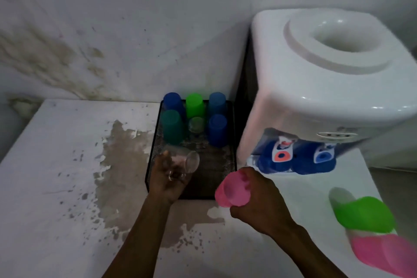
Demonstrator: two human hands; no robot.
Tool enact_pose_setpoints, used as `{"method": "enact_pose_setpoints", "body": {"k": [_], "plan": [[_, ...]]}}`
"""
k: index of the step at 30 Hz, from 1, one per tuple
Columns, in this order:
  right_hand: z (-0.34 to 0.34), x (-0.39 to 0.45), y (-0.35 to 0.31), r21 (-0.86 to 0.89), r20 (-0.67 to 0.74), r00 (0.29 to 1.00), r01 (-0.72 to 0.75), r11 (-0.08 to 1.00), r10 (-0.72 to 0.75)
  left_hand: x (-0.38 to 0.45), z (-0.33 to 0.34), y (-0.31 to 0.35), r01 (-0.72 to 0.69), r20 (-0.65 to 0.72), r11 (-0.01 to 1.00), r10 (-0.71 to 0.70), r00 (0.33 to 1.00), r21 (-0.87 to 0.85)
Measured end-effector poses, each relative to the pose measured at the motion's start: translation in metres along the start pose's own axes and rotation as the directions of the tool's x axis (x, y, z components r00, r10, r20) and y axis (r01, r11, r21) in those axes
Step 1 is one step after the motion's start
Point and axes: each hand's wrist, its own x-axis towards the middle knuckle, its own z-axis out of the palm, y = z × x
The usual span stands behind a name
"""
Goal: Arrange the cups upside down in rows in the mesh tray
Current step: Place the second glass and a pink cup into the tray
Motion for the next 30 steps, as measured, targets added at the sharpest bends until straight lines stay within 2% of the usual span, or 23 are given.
{"method": "enact_pose_setpoints", "body": {"k": [5,8,11,16,22,25,28,30], "plan": [[0.006,0.018,-0.019,-0.005,0.03,0.999,0.021,1.0,-0.021,0.022,0.008,0.015,0.228,-0.103,0.948,-0.255,0.961,-0.22],[0.008,0.028,-0.027,-0.023,0.042,0.999,0.03,0.999,-0.029,0.038,0.012,0.023,0.281,-0.165,0.898,-0.35,0.922,-0.338],[0.008,0.037,-0.033,-0.023,0.047,0.998,0.04,0.999,-0.039,0.053,0.014,0.032,0.282,-0.202,0.872,-0.384,0.901,-0.4],[0.007,0.046,-0.039,-0.038,0.066,0.997,0.04,0.998,-0.038,0.068,0.012,0.043,0.288,-0.263,0.858,-0.422,0.868,-0.425],[0.008,0.052,-0.041,-0.049,0.09,0.996,0.027,0.998,-0.022,0.065,0.019,0.048,0.287,-0.232,0.831,-0.433,0.871,-0.476],[0.009,0.055,-0.044,-0.035,0.059,0.998,0.041,0.999,-0.039,0.059,0.019,0.05,0.281,-0.227,0.817,-0.439,0.869,-0.503],[0.012,0.059,-0.048,0.043,-0.001,0.999,0.041,0.998,-0.041,0.048,0.016,0.051,0.333,-0.267,0.818,-0.49,0.83,-0.469],[0.015,0.063,-0.051,0.186,-0.027,1.0,0.02,0.982,-0.015,0.038,0.012,0.051,0.397,-0.285,0.837,-0.512,0.81,-0.377]]}}
